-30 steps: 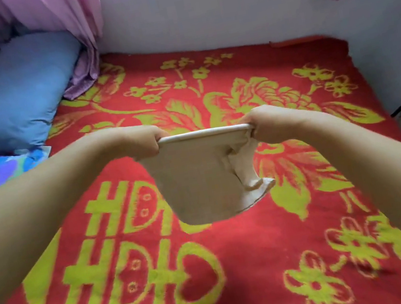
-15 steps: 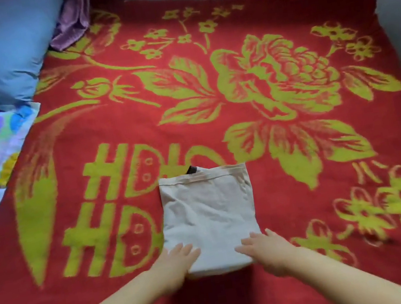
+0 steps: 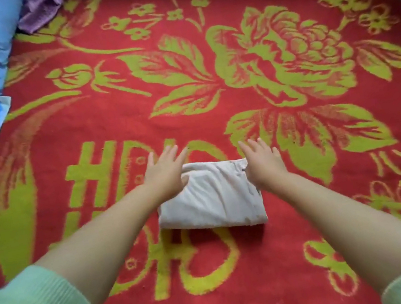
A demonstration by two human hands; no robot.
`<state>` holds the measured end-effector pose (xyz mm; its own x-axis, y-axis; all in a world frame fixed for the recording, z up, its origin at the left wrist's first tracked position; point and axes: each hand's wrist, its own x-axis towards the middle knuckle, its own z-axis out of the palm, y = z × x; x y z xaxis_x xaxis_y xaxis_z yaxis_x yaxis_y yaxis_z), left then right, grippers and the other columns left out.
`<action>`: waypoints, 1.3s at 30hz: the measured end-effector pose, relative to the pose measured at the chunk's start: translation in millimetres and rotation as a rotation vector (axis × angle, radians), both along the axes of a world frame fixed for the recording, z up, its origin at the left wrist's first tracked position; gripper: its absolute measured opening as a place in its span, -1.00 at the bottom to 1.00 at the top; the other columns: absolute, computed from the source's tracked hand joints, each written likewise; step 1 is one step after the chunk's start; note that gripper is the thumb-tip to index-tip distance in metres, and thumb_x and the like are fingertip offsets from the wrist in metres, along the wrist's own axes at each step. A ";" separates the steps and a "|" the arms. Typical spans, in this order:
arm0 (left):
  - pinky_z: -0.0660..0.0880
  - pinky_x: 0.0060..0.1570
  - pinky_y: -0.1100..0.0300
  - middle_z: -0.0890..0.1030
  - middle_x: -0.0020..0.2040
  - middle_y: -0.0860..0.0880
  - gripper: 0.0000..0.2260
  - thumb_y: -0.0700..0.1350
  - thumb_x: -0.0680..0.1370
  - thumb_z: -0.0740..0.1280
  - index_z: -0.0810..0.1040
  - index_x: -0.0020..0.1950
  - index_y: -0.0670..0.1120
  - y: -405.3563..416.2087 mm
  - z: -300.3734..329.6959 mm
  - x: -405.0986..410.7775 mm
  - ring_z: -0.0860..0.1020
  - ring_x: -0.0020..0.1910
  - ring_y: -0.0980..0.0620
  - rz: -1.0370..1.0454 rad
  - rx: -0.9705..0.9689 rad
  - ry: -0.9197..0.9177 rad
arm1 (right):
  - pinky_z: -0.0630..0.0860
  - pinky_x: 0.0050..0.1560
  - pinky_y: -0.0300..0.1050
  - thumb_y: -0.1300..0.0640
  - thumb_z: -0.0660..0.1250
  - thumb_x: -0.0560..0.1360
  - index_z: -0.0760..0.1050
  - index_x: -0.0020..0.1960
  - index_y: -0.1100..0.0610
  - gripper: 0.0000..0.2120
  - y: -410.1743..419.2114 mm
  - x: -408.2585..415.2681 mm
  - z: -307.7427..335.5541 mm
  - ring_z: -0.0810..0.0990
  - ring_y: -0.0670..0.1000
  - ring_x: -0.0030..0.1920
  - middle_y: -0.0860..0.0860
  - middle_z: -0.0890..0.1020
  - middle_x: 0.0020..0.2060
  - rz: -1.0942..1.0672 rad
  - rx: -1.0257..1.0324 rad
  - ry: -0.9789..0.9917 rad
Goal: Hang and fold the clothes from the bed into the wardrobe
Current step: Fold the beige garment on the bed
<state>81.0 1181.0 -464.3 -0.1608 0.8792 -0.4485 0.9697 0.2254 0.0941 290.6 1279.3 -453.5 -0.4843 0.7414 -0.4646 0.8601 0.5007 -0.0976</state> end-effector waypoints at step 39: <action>0.57 -0.22 -0.10 0.61 0.03 -0.06 -0.53 -0.16 0.35 0.01 0.50 0.18 -0.02 -174.8 155.1 -34.6 0.59 0.06 -0.11 0.129 0.501 0.080 | 0.48 0.04 0.08 0.32 0.24 0.41 0.41 0.24 0.02 -0.56 -86.2 -97.0 187.1 0.49 0.12 0.10 0.03 0.54 0.06 0.911 0.032 0.070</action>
